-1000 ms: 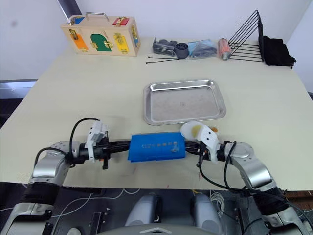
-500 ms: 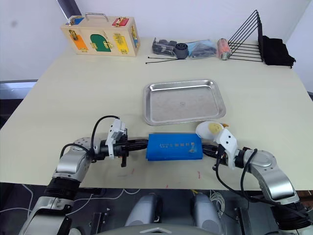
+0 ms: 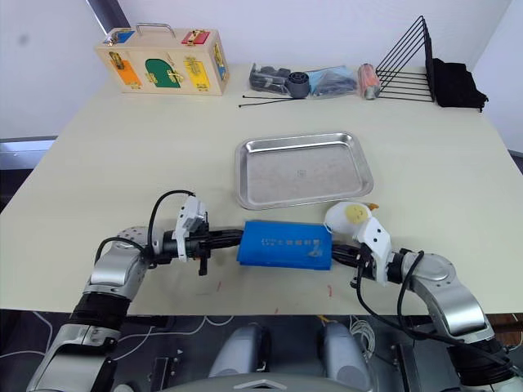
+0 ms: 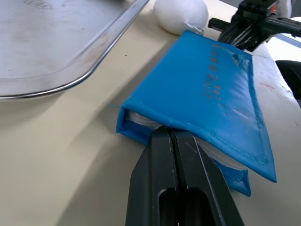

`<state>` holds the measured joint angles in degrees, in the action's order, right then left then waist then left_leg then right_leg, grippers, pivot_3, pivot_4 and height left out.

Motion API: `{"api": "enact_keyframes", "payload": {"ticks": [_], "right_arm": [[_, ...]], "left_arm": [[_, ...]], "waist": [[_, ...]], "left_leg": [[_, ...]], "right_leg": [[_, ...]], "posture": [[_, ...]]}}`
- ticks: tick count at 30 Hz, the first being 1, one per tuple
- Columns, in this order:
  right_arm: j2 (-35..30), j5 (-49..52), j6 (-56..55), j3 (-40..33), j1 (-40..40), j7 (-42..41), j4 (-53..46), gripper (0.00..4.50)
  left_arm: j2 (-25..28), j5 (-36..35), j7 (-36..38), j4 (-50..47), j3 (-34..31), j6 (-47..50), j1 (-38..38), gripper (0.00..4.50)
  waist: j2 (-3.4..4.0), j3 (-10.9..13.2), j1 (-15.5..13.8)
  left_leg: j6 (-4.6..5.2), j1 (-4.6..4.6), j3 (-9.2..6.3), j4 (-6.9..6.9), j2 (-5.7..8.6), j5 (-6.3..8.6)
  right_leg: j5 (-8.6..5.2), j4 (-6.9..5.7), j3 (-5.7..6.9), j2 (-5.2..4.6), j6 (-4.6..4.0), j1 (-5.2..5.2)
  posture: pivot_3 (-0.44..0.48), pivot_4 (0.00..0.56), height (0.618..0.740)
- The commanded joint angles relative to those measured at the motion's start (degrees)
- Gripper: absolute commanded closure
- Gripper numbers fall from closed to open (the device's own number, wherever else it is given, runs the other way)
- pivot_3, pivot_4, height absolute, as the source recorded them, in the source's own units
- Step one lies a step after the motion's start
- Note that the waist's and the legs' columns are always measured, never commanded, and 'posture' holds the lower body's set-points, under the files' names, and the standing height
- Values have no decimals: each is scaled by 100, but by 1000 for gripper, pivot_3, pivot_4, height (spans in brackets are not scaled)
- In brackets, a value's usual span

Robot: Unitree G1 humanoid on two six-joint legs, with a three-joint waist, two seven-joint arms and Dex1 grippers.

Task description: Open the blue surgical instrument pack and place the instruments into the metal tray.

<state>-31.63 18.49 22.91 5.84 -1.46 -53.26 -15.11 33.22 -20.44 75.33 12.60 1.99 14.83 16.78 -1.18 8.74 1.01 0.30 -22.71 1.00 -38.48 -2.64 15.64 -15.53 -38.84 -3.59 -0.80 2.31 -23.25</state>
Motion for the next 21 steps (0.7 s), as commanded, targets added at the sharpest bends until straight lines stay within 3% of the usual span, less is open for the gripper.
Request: {"api": "enact_keyframes", "payload": {"ticks": [1,8,16,17,18,21], "right_arm": [[63,33,-247,49,-102,29,-173,4465],[-195,111,-617,-309,5,-191,-21,4465],[-784,746,-768,-880,487,-988,-167,4465],[-803,762,-918,-905,524,-1088,-156,4077],[-785,756,-1163,-913,521,-1210,-115,3956],[-722,656,-1942,-848,413,-1574,105,2570]], "left_arm": [[90,-4,32,55,-13,6,-139,4500],[385,-177,31,-62,-224,106,-159,4500],[878,-256,192,-47,-641,-263,-165,4500],[941,-291,268,-94,-694,-336,-182,4092],[1012,-381,368,-205,-772,-355,-194,3982],[1215,-541,700,-557,-870,-490,-258,2675]], "waist": [[0,0,2],[0,0,4],[-5,4,-23],[-5,4,-17],[-5,4,-11],[-6,5,-10]], "left_leg": [[0,0,0,0,0,0],[0,0,1,0,-1,0],[0,-5,1,0,-1,0],[0,-5,1,0,0,0],[0,-3,4,0,0,0],[0,-3,4,1,-2,0]], "right_leg": [[0,0,0,0,0,0],[0,0,-1,1,0,-1],[0,4,0,-1,0,-2],[0,4,0,-1,0,-2],[0,2,-2,-2,0,-2],[0,3,-2,0,0,-2]], "posture": [[0,150,740],[0,150,740],[0,150,740],[0,150,740],[0,150,740],[0,150,740]]}}
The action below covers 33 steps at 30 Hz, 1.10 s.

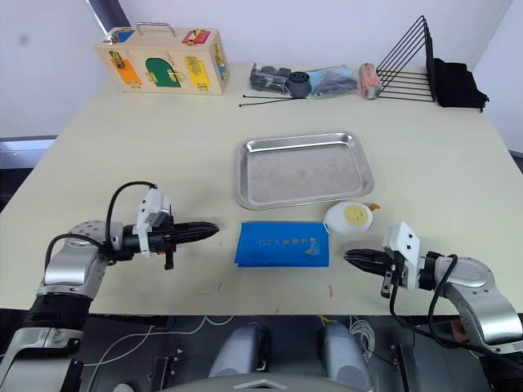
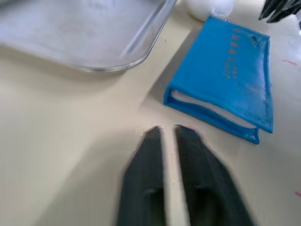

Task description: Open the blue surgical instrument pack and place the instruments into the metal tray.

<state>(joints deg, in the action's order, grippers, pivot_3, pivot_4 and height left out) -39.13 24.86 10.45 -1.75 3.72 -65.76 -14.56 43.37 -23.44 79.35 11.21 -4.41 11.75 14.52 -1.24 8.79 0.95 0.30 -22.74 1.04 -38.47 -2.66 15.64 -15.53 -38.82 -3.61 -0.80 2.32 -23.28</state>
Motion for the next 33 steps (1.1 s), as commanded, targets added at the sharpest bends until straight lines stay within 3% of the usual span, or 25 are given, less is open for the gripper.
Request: {"api": "enact_keyframes", "payload": {"ticks": [1,5,6,16,31,33], "right_arm": [[35,-49,-953,-51,-152,-431,156,2152],[148,-364,-2246,166,-560,-879,827,68],[211,-434,-2510,208,-691,-908,996,0],[853,-1495,-5040,1007,-2056,-892,2715,0],[964,-1814,-5895,1526,-2633,-513,4078,0],[943,-1721,-5913,1584,-2578,-577,4108,625]], "left_arm": [[241,-296,355,-512,-243,-174,-50,2224],[504,-646,643,-1171,-322,3,-195,168],[559,-730,684,-1323,-338,66,-228,10],[1024,-1481,956,-2555,-586,521,-686,10],[996,-1572,964,-2641,-618,329,-968,10],[980,-1563,964,-2585,-600,283,-981,0]], "waist": [[0,1,-8],[-1,2,-8],[0,3,-9],[7,11,8],[9,14,3],[8,14,4]], "left_leg": [[0,-1,0,0,0,0],[0,-1,5,-1,0,0],[0,-1,4,-1,-1,0],[0,1,11,-1,-5,0],[0,4,18,-2,-6,-1],[0,5,18,-2,-6,-1]], "right_leg": [[0,0,0,0,0,0],[0,1,-1,-3,0,-1],[0,0,-1,-2,0,-1],[0,-5,-8,1,-1,-7],[0,-7,-12,-2,-4,-8],[0,-8,-12,-1,-4,-8]], "posture": [[0,150,740],[0,150,740],[0,150,740],[0,150,740],[0,150,740],[0,150,740]]}}
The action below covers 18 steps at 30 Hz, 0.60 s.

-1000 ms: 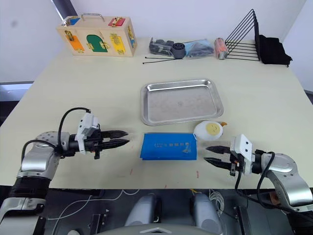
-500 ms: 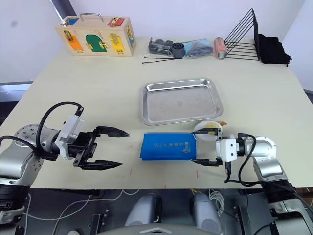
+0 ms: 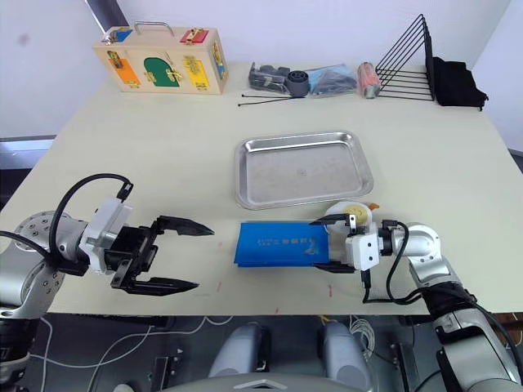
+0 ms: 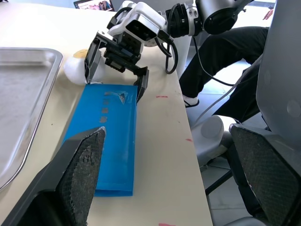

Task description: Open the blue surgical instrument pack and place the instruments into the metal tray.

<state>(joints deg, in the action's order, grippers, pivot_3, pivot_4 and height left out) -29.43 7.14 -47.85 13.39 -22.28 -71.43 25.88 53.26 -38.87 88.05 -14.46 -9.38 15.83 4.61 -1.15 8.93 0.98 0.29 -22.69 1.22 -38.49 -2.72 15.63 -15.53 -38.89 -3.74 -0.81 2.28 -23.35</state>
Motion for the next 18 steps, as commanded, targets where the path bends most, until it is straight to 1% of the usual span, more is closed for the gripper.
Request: {"api": "enact_keyframes", "payload": {"ticks": [1,2,3,4,6,7,8,9,10,14,18], "right_arm": [[-35,83,-80,91,42,-31,66,853],[-39,102,-77,107,51,-38,66,1192],[-39,132,-42,136,70,-59,49,1799],[-40,155,-20,159,81,-74,38,2059],[-42,178,19,192,97,-92,23,2955],[-43,176,28,204,104,-96,21,3233],[-39,181,37,217,109,-100,22,3755],[-42,190,39,231,120,-105,13,4120],[-44,200,44,240,128,-98,1,4327],[-112,399,193,238,188,-181,-169,4327],[-410,1143,1377,210,445,-491,-1187,4327]], "left_arm": [[-14,-17,94,-3,-96,-139,3,0],[-15,-16,96,9,-93,-150,-1,0],[-29,-18,88,7,-87,-157,-15,0],[-38,-21,81,5,-83,-161,-24,0],[-51,-22,71,2,-75,-170,-37,0],[-57,-23,65,0,-71,-172,-39,0],[-64,-20,62,11,-68,-177,-38,0],[-70,-16,56,17,-67,-180,-41,0],[-74,-13,51,30,-71,-182,-41,0],[-96,0,38,48,-81,-206,-33,0],[-126,11,-11,4,-92,-222,-59,0]], "waist": [[0,0,0],[0,0,0],[0,0,1],[0,0,3],[0,0,1],[0,0,1],[0,0,3],[0,0,3],[0,0,3],[0,0,-1],[1,1,-19]], "left_leg": [[0,0,0,0,0,0],[0,0,0,0,0,0],[0,1,1,0,0,0],[0,1,1,0,0,0],[0,1,1,0,0,0],[0,1,1,0,0,0],[0,1,1,0,0,0],[0,1,1,0,0,0],[0,1,0,0,0,0],[0,1,1,0,0,0],[0,0,-2,0,0,0]], "right_leg": [[0,0,0,0,0,0],[0,0,0,0,0,0],[0,0,-1,0,0,0],[0,0,-1,0,0,0],[0,0,-1,0,0,0],[0,0,-1,0,0,0],[0,0,-1,0,0,0],[0,-1,-1,0,0,0],[0,-1,-1,0,0,0],[0,-1,-1,0,0,0],[0,0,-1,-2,0,0]], "posture": [[0,150,740],[0,150,740],[0,150,740],[0,150,740],[0,150,740],[0,150,740],[0,150,740],[0,150,740],[0,150,740],[0,150,740],[0,150,740]]}}
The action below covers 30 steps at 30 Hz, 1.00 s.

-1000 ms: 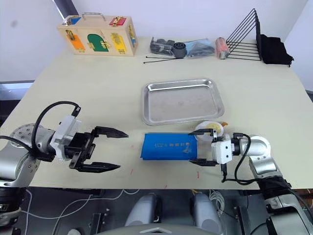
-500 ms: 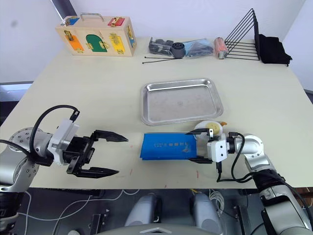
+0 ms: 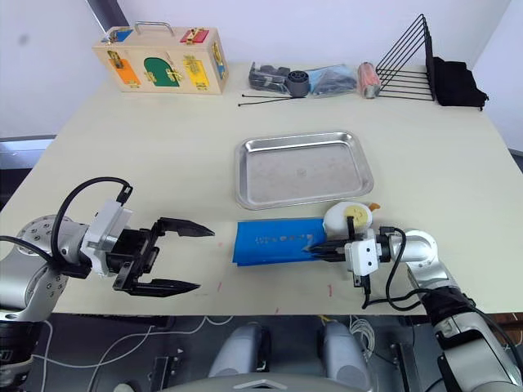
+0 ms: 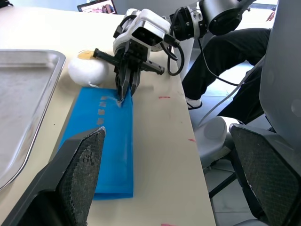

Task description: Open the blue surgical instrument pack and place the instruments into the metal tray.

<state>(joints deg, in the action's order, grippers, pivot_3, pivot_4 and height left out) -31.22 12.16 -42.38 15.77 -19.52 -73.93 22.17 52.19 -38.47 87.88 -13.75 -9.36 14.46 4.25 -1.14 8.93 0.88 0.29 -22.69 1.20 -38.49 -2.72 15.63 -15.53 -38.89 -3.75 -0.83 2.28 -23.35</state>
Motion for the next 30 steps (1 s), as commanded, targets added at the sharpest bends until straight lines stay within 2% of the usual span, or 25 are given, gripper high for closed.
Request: {"api": "enact_keyframes", "payload": {"ticks": [1,5,9,12,15,23,30], "right_arm": [[-326,819,1193,-30,248,-312,-1089,4327],[-776,1381,2636,-83,507,-503,-2103,4327],[-1028,2061,4149,-225,456,-539,-2617,4327],[-1059,2446,5191,-325,207,-518,-2663,4327],[-945,2510,5768,-409,-179,-501,-2382,4327],[-482,1980,5766,-427,-1069,-895,-1122,4327],[-252,1752,5667,-521,-1275,-1078,-776,4327]], "left_arm": [[-24,-21,-6,-72,-96,-94,-32,0],[-44,-25,-62,-93,-109,-92,-67,0],[-112,5,-94,-68,-56,-138,-64,0],[-203,22,-124,1,-12,-161,-29,0],[-353,107,-202,159,100,-198,89,0],[-1096,362,-608,1053,399,-281,776,0],[-1629,662,-613,1827,705,-498,1086,0]], "waist": [[0,0,-12],[0,0,-11],[0,0,3],[0,0,-2],[0,0,0],[-1,0,-16],[0,0,9]], "left_leg": [[0,0,-2,0,0,0],[0,-1,-7,-1,0,0],[0,0,-5,-1,0,0],[0,-1,-3,-1,0,0],[0,-1,-1,-1,1,0],[0,-11,-5,-2,3,0],[0,-10,-5,-6,2,0]], "right_leg": [[0,0,0,0,0,0],[0,-1,0,0,0,0],[0,-1,0,3,0,0],[0,0,1,3,1,0],[0,0,2,4,1,0],[1,4,7,3,2,-2],[2,-1,6,6,3,-2]], "posture": [[0,150,740],[0,150,740],[0,150,740],[0,150,740],[0,150,740],[0,150,740],[0,150,740]]}}
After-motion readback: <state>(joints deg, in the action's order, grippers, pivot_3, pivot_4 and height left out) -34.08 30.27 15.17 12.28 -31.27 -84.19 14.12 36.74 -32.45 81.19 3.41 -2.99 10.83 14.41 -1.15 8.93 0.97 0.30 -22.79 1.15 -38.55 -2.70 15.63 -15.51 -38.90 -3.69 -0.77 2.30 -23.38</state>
